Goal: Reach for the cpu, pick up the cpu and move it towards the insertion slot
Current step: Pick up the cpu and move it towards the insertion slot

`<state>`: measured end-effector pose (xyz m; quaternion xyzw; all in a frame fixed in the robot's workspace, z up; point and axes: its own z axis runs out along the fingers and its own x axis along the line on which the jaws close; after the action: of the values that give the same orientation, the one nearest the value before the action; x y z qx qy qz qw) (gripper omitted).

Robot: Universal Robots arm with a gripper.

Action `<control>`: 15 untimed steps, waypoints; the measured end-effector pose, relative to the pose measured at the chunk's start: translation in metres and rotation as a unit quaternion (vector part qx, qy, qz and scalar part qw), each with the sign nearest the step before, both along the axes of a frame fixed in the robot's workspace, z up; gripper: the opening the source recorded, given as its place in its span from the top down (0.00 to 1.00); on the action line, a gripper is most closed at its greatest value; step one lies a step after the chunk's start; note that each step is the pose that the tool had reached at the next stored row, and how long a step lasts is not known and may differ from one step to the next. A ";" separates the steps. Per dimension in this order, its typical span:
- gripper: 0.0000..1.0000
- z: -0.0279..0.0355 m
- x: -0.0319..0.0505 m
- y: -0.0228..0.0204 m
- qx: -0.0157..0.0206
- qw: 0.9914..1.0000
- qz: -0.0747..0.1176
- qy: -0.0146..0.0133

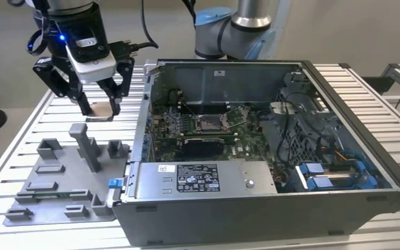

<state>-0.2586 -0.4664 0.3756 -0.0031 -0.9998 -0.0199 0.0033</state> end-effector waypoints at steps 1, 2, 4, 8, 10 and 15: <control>1.00 0.0000 0.0015 0.0000 0.000 1.000 0.000 0.000; 1.00 -0.0001 0.0031 0.0000 0.000 1.000 0.000 0.000; 1.00 0.0000 0.0063 0.0000 0.000 1.000 0.000 0.000; 1.00 0.0000 0.0132 0.0000 0.000 1.000 0.000 0.000; 1.00 0.0000 0.0167 0.0000 0.000 1.000 0.000 0.000; 1.00 0.0000 0.0256 0.0000 0.000 1.000 0.000 0.000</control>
<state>-0.2330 -0.4664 0.3756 -0.0031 -0.9998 -0.0199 0.0037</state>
